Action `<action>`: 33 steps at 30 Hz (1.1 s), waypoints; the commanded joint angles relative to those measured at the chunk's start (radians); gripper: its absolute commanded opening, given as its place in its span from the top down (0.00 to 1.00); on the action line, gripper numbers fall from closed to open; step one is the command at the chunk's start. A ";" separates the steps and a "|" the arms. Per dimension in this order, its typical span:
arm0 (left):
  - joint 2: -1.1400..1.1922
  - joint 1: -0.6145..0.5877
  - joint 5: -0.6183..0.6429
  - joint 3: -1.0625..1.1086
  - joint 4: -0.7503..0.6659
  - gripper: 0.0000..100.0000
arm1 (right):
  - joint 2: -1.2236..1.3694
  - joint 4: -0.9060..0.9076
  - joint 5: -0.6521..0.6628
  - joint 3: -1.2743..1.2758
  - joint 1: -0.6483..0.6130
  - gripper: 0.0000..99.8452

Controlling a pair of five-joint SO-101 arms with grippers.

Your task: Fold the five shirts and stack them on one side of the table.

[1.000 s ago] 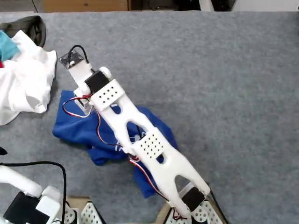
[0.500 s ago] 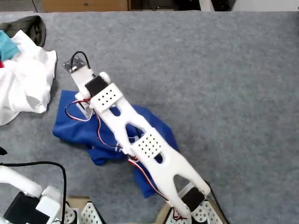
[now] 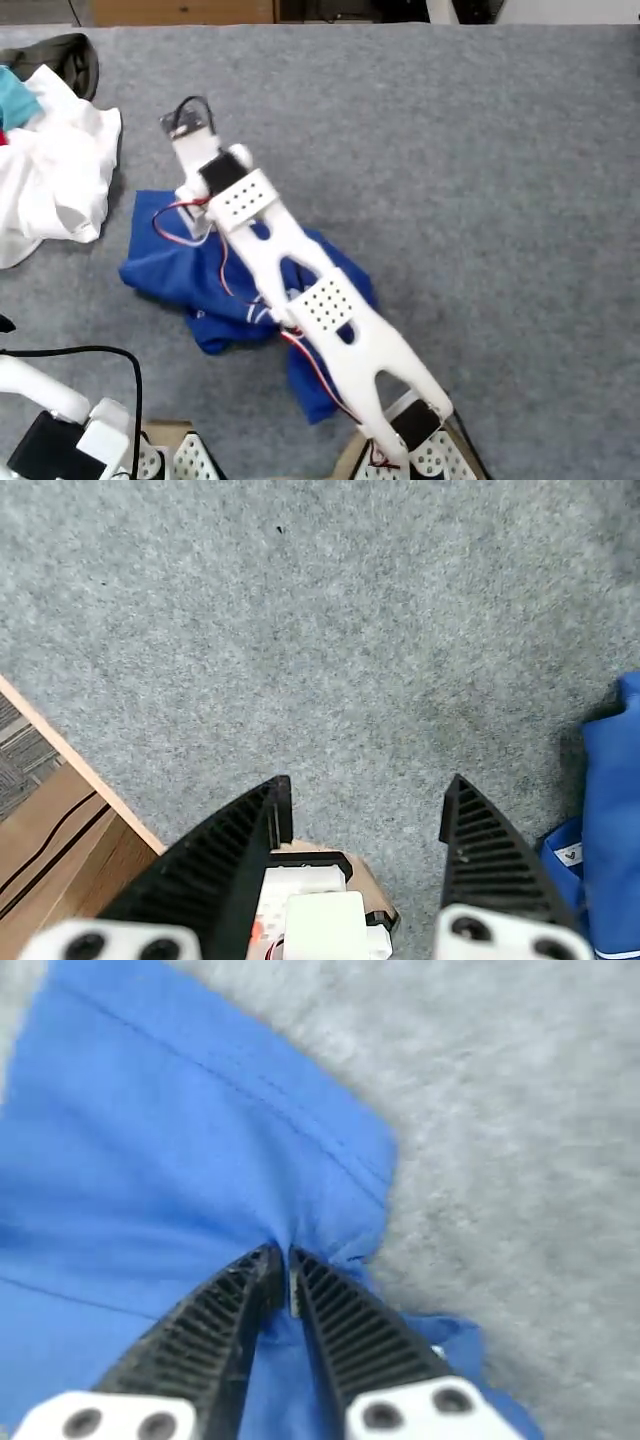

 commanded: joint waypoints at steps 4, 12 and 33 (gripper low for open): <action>-0.010 0.002 -0.012 -0.006 0.009 0.75 | -0.208 0.052 -0.014 -0.081 0.124 0.98; -0.010 0.029 -0.101 0.002 0.009 0.75 | -0.338 0.060 -0.014 -0.076 0.392 0.98; -0.001 0.798 -0.054 -0.003 0.009 0.75 | -0.357 0.086 -0.008 0.165 1.050 0.98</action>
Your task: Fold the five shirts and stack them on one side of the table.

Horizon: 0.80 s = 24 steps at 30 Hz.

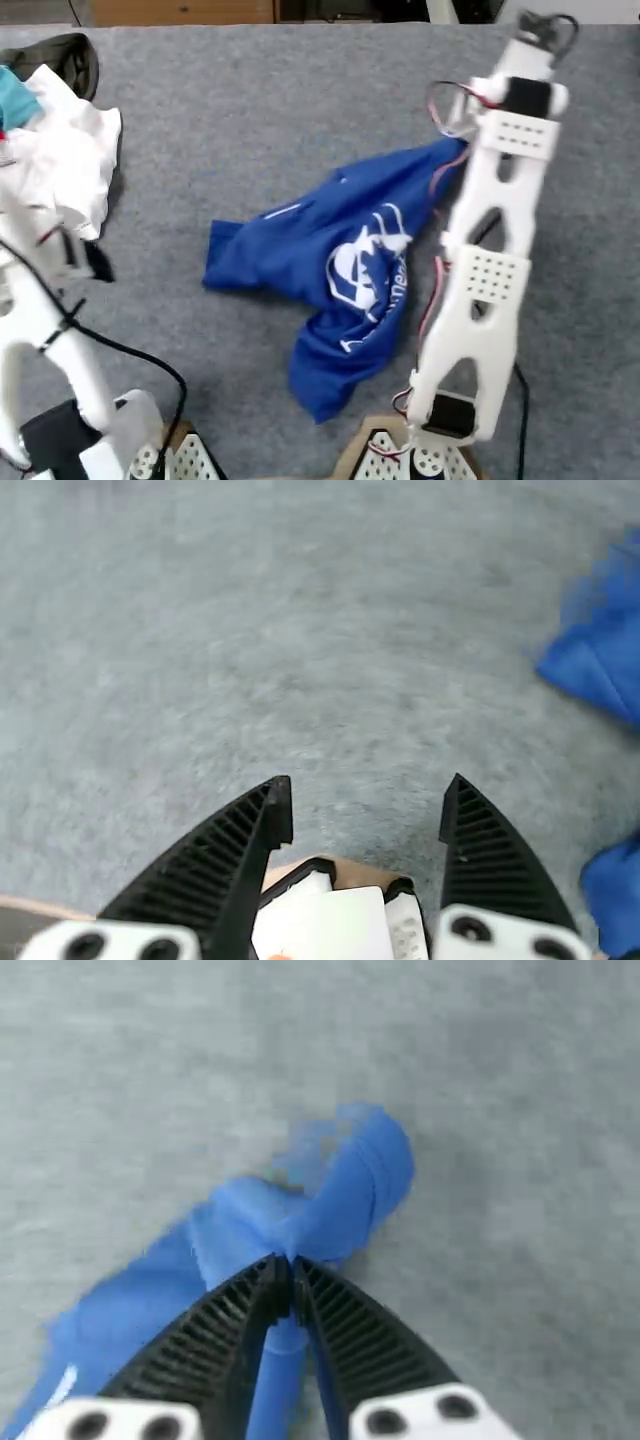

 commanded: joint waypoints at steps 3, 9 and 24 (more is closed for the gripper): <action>-0.004 0.229 0.077 -0.006 0.009 0.75 | -0.097 0.020 -0.003 0.076 0.182 0.98; -0.004 0.361 0.132 -0.005 0.009 0.75 | -0.099 0.018 0.015 0.077 0.377 0.98; -0.002 0.396 0.129 -0.003 0.009 0.75 | -0.097 0.014 0.097 0.076 0.780 0.98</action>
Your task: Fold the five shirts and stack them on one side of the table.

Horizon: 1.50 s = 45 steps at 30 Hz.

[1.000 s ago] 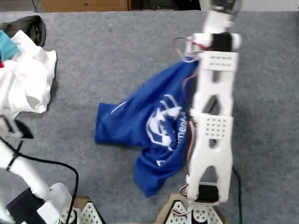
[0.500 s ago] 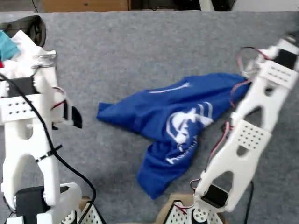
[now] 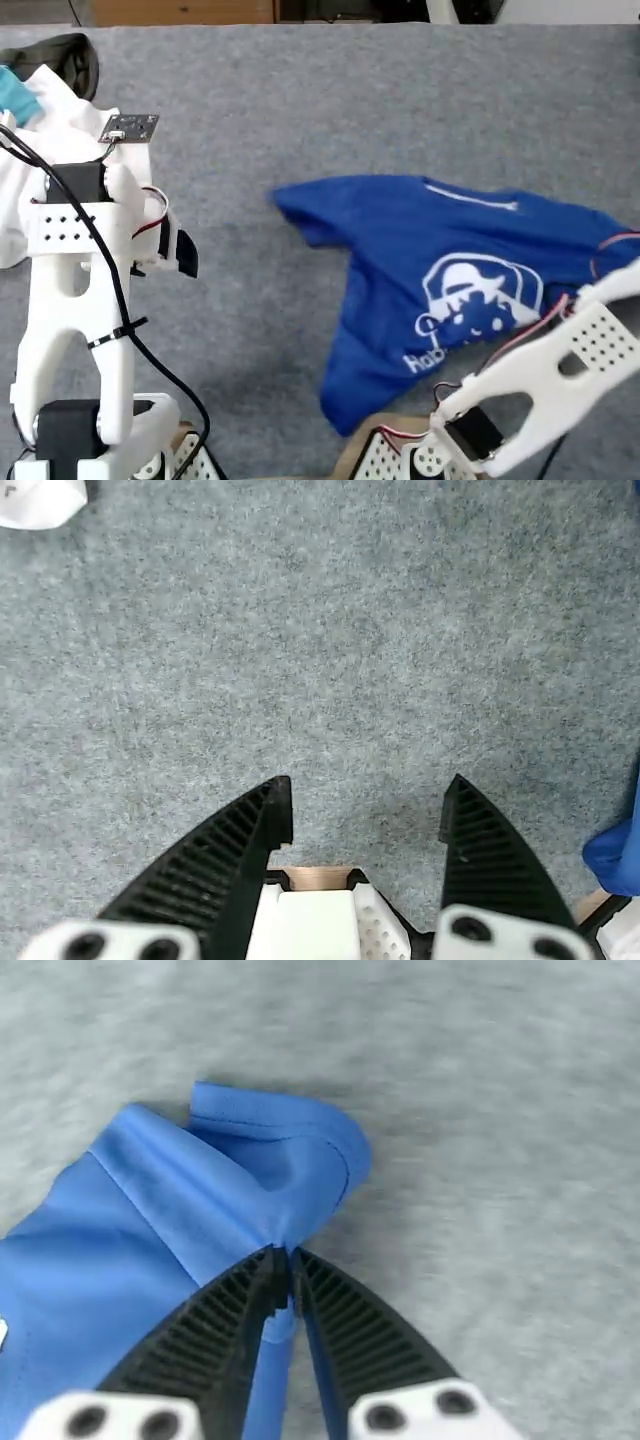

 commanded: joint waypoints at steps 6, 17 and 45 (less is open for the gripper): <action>-0.004 0.025 0.002 0.023 0.009 0.75 | -0.099 -0.028 0.012 -0.036 0.229 0.98; -0.004 0.270 0.006 0.117 0.009 0.75 | -0.094 0.015 0.074 -0.156 0.329 0.88; -0.007 0.014 0.083 0.086 0.009 0.75 | -0.403 -0.132 -0.178 0.381 -1.021 0.76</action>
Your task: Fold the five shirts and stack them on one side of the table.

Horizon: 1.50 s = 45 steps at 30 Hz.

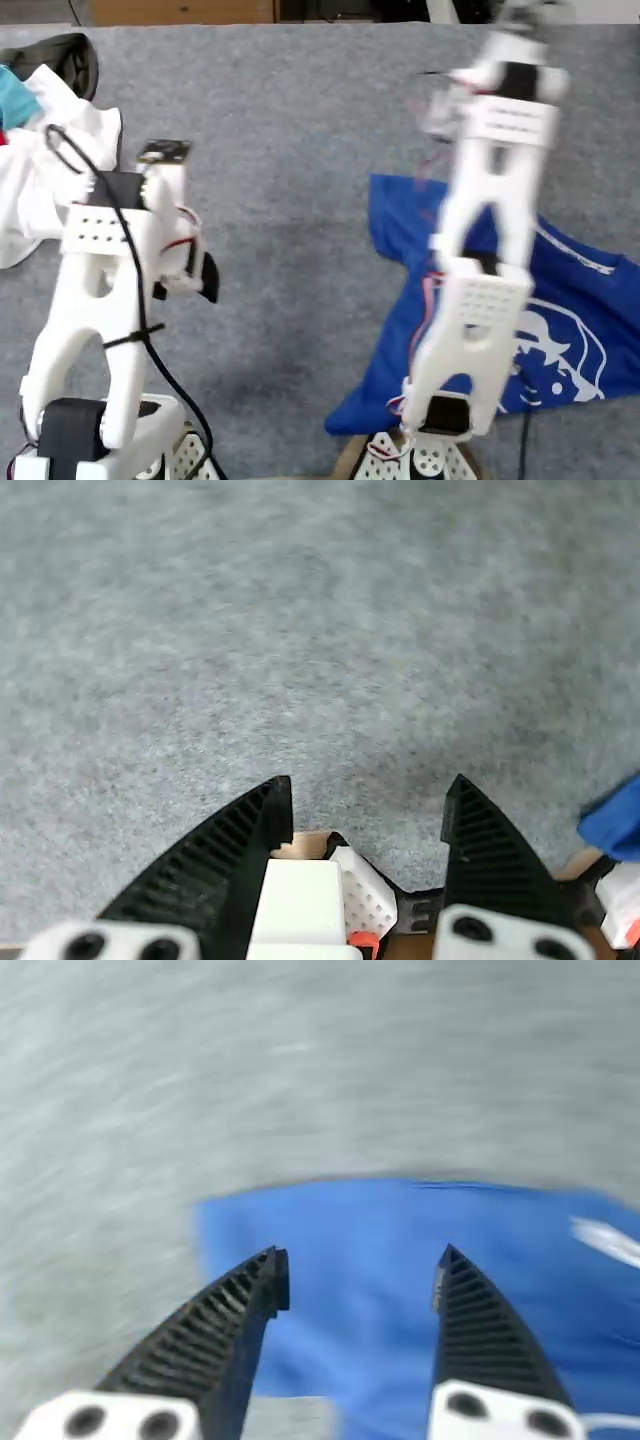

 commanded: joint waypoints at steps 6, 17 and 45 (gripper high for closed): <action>-0.007 -0.195 0.006 -0.031 0.009 0.75 | 0.093 -0.153 -0.118 0.024 -0.196 0.76; -0.007 -0.241 0.005 -0.037 0.009 0.75 | 0.285 -0.192 -0.175 0.024 -0.202 0.76; -0.007 -0.242 -0.028 -0.031 0.009 0.75 | 0.512 -0.098 -0.169 -0.156 -0.177 0.77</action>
